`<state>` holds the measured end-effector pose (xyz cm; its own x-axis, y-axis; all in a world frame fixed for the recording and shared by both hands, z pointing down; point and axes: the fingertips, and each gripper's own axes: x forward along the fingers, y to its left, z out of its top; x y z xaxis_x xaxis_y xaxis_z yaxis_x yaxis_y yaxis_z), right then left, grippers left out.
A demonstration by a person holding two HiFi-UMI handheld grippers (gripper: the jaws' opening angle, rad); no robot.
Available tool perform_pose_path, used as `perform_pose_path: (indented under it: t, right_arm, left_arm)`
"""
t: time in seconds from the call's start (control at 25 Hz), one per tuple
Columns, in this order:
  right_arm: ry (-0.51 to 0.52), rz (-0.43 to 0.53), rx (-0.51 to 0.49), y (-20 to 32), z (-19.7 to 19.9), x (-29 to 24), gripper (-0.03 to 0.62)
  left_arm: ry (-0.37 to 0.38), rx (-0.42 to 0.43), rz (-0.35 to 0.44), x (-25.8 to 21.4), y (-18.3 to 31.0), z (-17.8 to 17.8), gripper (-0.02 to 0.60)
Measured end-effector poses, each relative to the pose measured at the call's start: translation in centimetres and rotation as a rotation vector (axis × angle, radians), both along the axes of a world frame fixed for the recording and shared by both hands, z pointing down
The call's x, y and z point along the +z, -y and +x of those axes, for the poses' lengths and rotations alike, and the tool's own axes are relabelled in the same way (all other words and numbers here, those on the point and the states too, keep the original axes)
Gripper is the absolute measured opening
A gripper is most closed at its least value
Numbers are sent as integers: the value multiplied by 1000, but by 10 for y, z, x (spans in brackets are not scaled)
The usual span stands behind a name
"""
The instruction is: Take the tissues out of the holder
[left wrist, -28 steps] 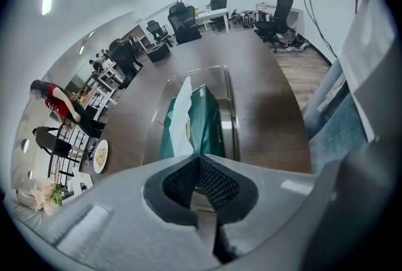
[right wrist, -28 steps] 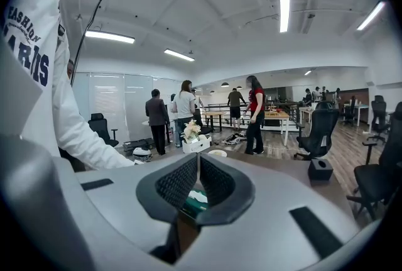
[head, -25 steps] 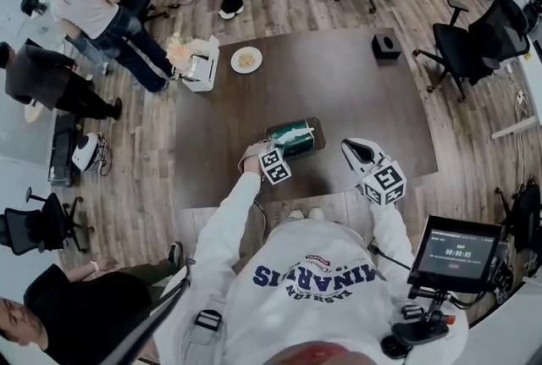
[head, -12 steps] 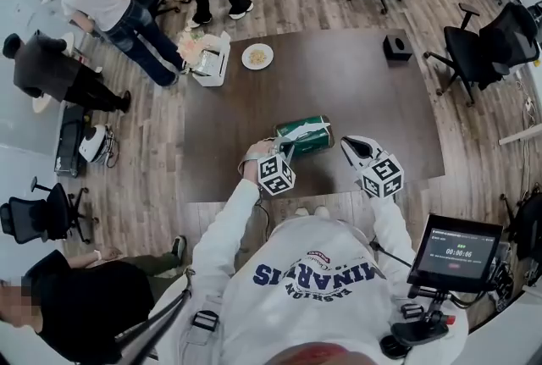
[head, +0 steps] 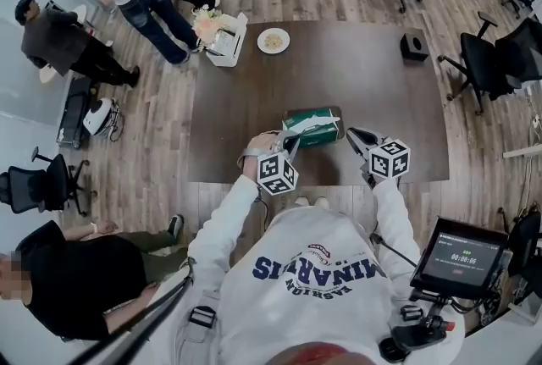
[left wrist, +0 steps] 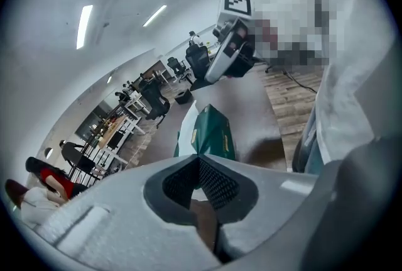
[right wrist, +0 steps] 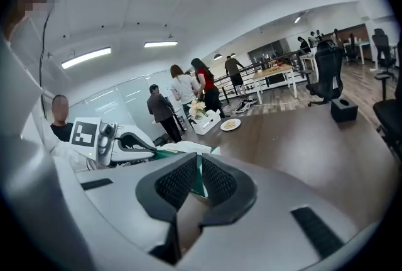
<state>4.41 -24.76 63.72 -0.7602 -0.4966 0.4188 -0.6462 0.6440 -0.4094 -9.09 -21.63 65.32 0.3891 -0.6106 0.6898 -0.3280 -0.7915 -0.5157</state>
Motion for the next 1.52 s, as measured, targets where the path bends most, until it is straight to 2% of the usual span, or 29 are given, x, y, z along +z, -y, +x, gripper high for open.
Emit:
perform_pose_path:
  t: [0.12, 0.2, 0.28, 0.4, 0.44, 0.48, 0.6, 0.76, 0.84, 0.92, 1.08, 1.24, 1.32, 1.52]
  right_arm:
    - [36, -40, -34, 2, -12, 6, 50]
    - [98, -73, -66, 1, -27, 3, 67]
    - [243, -121, -83, 0, -42, -8, 96]
    - [585, -194, -79, -2, -46, -45, 195]
    - [661, -202, -77, -2, -44, -56, 196]
    - [689, -198, -79, -1, -42, -65, 207]
    - [593, -168, -153, 2, -43, -77, 247]
    - [441, -311, -301, -3, -55, -56, 245]
    - [471, -369, -343, -5, -59, -57, 242]
    - [496, -399, -355, -6, -59, -56, 210]
    - [490, -358, -323, -8, -52, -43, 192]
    - [530, -332, -288, -12, -53, -53, 183]
    - [566, -323, -277, -12, -53, -59, 172]
    - [760, -304, -247, -12, -45, -73, 146]
  left_arm:
    - [-53, -21, 37, -23, -5, -6, 6]
    - [-111, -43, 66, -42, -9, -11, 6]
    - [-164, -61, 95, -60, -14, -15, 6]
    - [-193, -69, 156, -83, -19, -20, 6]
    - [-189, -64, 180, -90, -21, -21, 6]
    - [-173, -53, 208, -97, -22, -22, 6]
    - [-92, 7, 298, -112, -28, -22, 6]
    - [-34, 96, 387, -121, -34, -12, 6]
    - [0, 129, 419, -123, -35, -7, 6]
    - [16, 151, 435, -123, -35, -3, 6]
    - [25, 156, 461, -121, -37, 0, 6]
    - [-60, 127, 475, -130, -38, -2, 8]
    - [-133, 113, 477, -137, -39, -1, 8]
    - [-444, 59, 463, -168, -43, 9, 8]
